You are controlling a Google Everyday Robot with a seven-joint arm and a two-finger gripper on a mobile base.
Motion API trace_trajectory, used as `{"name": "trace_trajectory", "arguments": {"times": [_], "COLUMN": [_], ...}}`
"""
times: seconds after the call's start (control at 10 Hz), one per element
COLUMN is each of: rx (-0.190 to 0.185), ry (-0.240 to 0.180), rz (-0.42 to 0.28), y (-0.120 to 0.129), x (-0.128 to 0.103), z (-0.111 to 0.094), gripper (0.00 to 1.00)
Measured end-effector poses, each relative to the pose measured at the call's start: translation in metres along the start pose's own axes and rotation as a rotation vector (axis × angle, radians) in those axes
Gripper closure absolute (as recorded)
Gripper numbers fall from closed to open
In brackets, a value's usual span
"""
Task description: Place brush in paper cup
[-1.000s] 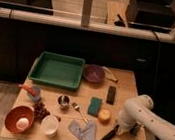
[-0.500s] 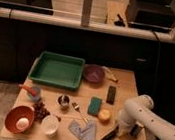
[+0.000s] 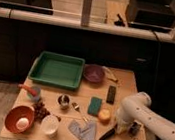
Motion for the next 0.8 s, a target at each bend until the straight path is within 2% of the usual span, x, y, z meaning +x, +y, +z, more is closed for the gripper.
{"name": "trace_trajectory", "arguments": {"times": [0.3,0.8], "rx": [0.007,0.035], "ry": [0.033,0.078], "rz": [-0.079,-0.128], "y": [-0.019,-0.035], "x": [-0.022,-0.033], "z": [-0.017,-0.041], "gripper": [1.0,1.0]}}
